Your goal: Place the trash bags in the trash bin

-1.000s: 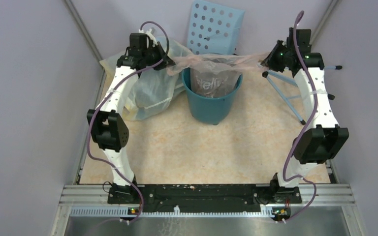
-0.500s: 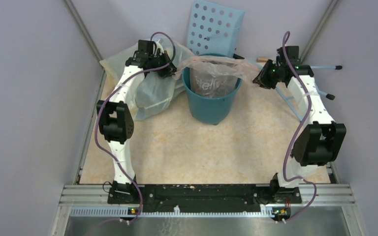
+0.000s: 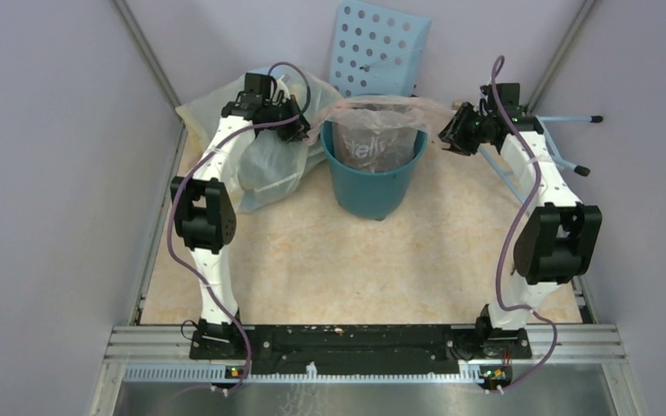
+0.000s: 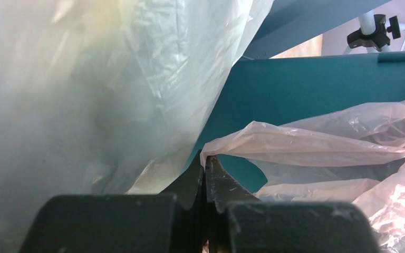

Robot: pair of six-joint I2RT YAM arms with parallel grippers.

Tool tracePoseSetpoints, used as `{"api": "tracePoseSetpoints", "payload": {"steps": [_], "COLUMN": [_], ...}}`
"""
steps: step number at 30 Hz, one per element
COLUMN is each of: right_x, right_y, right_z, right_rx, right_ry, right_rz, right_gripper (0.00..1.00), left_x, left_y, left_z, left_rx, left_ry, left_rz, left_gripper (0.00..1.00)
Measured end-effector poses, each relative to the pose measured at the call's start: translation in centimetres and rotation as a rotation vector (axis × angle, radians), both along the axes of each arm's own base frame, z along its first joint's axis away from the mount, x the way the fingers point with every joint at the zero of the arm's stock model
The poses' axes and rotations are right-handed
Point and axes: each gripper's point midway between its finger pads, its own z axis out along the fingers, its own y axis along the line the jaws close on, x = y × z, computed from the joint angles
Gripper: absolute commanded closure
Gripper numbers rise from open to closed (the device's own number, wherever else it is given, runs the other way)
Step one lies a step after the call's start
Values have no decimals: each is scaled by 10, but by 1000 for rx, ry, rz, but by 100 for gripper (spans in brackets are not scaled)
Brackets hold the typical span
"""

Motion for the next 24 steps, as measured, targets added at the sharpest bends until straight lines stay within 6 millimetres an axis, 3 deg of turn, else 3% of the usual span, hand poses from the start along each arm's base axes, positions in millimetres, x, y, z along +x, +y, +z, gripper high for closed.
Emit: {"api": "tracePoseSetpoints", "payload": {"steps": [2,3,4,8,13,17,19,24], "right_x": [-8,-14,-20,-32,-43,-50,-53,-62], "right_y": [-1,-2,-2,-4,-8,-13,-18,-32], "right_z": [-8,-10,-9,20,68,92,97,104], "right_rx": [-3,-6,-10,-28,-46,-53,-65,-84], "right_ry": [12,16,17,-57,-168,-210,-209,-199], "right_rz": [-3,-6,-7,1,-7,-47,-85,-188], "right_gripper": [49,46,44,40,44,35,17,15], "left_x": [-2,-6,-9,-22,-39,-58,-72,-101], "left_y": [1,3,4,13,27,41,47,59], "left_z": [0,-1,1,23,86,129,141,144], "left_rx": [5,10,14,35,41,34,15,-52], "left_ry": [0,4,4,-28,-163,-265,-285,-263], "left_rz": [2,7,10,58,141,222,272,386], "left_gripper": [88,79,63,40,29,21,15,11]}}
